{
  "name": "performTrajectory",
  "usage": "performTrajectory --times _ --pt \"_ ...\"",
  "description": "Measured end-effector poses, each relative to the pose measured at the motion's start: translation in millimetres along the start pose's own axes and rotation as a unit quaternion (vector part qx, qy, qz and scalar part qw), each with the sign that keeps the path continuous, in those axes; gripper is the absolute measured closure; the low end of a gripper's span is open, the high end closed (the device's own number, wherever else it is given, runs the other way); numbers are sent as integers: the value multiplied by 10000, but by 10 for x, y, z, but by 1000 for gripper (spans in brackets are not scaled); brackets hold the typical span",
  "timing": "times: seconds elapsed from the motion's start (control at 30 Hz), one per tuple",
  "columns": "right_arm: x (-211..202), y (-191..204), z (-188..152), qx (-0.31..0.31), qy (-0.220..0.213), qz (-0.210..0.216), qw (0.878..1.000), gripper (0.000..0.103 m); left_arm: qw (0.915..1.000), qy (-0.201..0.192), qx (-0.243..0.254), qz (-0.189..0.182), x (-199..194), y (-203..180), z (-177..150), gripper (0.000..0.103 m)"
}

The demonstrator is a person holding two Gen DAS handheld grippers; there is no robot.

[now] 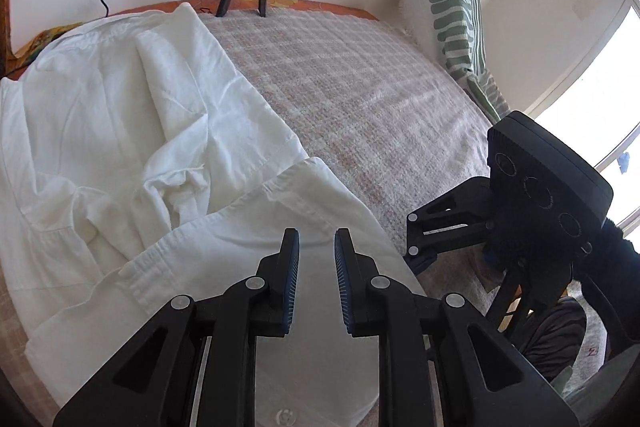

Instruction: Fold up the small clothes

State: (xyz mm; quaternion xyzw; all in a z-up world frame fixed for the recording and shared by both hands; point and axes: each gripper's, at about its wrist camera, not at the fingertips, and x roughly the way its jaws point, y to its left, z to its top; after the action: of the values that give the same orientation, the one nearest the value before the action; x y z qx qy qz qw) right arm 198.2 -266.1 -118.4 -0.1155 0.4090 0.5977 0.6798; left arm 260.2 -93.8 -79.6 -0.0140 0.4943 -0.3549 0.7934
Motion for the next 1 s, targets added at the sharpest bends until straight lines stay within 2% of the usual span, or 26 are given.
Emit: performTrajectory --times 0.07,0.1,0.17,0.23,0.4,0.47,0.53,0.7,0.83,0.9,1.0 --pt "12 70 -30 -217 119 122 9996 46 9994 142 131 283 140 17 45 85" --pt "7 86 -45 -286 180 239 9991 46 9992 209 93 313 204 52 44 85" --pt "-31 89 -104 -271 246 285 9989 55 9995 153 17 264 270 112 26 85" --pt "-103 58 -188 -82 225 373 9990 76 9998 100 -38 182 268 149 34 85" --pt "-170 -23 -267 186 61 345 9992 90 9999 -19 40 126 269 153 14 85" --pt "-151 -94 -302 411 78 420 9982 91 9999 -33 35 108 280 161 24 85" --pt "-188 -71 -287 425 119 321 9985 92 9998 -40 15 185 249 147 43 85" --pt "-419 76 -322 383 341 -218 9984 92 9970 -630 -40 454 -251 192 -21 85" --pt "-693 204 -284 575 -186 -671 9959 92 9933 -1038 -204 464 -806 293 -265 85" --pt "-720 244 -182 597 -440 -796 9941 92 9922 -1069 -287 577 -971 356 -445 85" --pt "-621 237 31 604 -650 -1091 9901 91 9923 -903 -456 720 -1065 489 -708 85"
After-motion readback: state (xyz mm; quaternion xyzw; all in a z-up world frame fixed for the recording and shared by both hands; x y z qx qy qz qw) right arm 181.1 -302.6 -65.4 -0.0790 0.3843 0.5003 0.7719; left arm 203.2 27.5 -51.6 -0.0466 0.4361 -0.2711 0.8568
